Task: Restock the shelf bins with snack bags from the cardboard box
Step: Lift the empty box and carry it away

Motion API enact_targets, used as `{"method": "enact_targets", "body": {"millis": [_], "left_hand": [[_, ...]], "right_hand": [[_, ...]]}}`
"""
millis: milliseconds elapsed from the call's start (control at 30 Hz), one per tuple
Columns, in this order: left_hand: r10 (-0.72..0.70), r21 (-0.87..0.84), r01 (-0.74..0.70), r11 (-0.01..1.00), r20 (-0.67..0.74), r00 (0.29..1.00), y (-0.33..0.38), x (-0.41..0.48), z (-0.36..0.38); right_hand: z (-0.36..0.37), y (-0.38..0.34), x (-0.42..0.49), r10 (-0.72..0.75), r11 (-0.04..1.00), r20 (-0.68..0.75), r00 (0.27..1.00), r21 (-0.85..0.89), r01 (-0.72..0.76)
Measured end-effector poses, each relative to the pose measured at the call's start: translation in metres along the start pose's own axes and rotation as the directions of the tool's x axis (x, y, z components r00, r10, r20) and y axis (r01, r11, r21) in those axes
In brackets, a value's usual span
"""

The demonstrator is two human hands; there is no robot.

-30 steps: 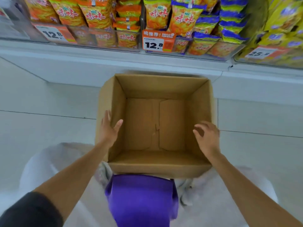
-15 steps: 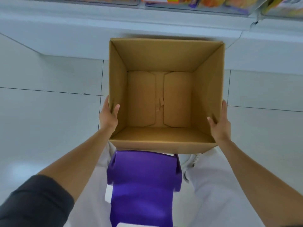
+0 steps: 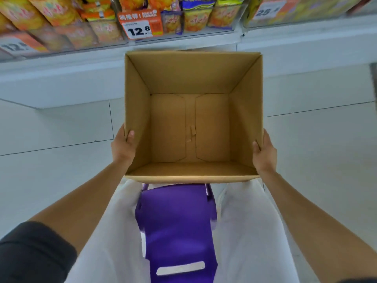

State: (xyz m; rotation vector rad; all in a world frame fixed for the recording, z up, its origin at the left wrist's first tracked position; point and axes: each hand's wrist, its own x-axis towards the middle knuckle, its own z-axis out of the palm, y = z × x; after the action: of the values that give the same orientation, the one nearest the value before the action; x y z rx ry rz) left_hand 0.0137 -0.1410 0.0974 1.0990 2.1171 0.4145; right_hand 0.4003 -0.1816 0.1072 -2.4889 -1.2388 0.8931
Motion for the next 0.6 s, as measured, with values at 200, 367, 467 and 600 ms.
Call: {"method": "enact_targets", "body": {"millis": [200,367,467,600], "left_hand": [[0.103,0.063,-0.107,0.992,0.068,0.992,0.076,-0.030,-0.012],[0.171,0.080,-0.187,0.979,0.172,0.970,0.145,-0.068,0.002],[0.227,0.108,-0.254,0.961,0.218,0.949,0.189,-0.092,0.025],[0.264,0.170,-0.315,0.934,0.267,0.927,0.256,-0.125,0.070]], "right_hand": [[-0.073,0.023,-0.028,0.103,0.989,-0.051,0.993,0.113,-0.097],[-0.131,0.061,-0.049,0.221,0.958,-0.062,0.973,0.201,-0.205],[-0.163,0.093,-0.054,0.299,0.928,-0.091,0.950,0.260,-0.267],[-0.218,0.139,-0.052,0.403,0.876,-0.104,0.909,0.332,-0.350]]}}
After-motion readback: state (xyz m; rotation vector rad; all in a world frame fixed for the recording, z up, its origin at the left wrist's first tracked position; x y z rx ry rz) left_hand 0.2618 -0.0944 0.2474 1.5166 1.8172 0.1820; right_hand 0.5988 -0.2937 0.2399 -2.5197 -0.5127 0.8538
